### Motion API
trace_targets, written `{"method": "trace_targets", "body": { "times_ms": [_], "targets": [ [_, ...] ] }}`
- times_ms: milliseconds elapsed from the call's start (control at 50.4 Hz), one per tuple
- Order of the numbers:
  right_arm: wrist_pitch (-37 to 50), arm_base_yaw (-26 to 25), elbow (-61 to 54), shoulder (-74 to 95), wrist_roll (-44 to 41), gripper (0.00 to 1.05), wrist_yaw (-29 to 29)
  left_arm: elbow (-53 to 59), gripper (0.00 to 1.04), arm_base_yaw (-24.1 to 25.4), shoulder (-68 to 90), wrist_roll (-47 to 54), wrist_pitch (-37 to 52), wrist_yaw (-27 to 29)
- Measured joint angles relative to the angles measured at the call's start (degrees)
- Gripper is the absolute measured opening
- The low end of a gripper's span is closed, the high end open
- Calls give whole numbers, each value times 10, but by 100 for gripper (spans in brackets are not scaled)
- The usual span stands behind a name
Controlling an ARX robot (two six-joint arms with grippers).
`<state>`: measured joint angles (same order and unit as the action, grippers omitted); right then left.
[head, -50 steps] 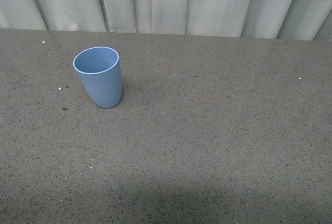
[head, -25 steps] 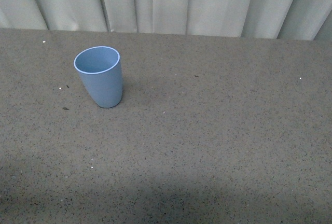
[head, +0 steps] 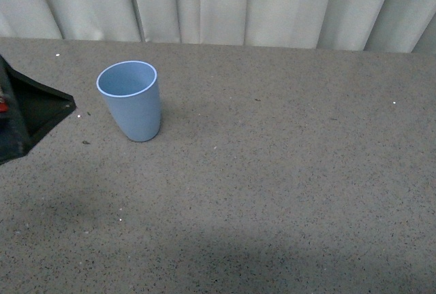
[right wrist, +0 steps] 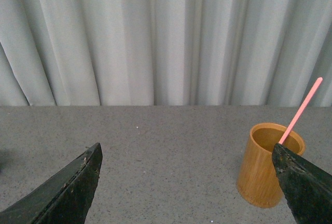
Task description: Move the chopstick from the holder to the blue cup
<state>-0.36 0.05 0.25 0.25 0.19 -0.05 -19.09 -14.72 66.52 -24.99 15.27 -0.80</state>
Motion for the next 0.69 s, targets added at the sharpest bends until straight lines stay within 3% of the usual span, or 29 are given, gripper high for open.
{"method": "trace_targets", "body": {
  "times_ms": [694],
  "targets": [
    [0, 0, 0, 0, 0, 95, 0, -112, 98, -92, 195, 7, 9, 83]
  ]
}}
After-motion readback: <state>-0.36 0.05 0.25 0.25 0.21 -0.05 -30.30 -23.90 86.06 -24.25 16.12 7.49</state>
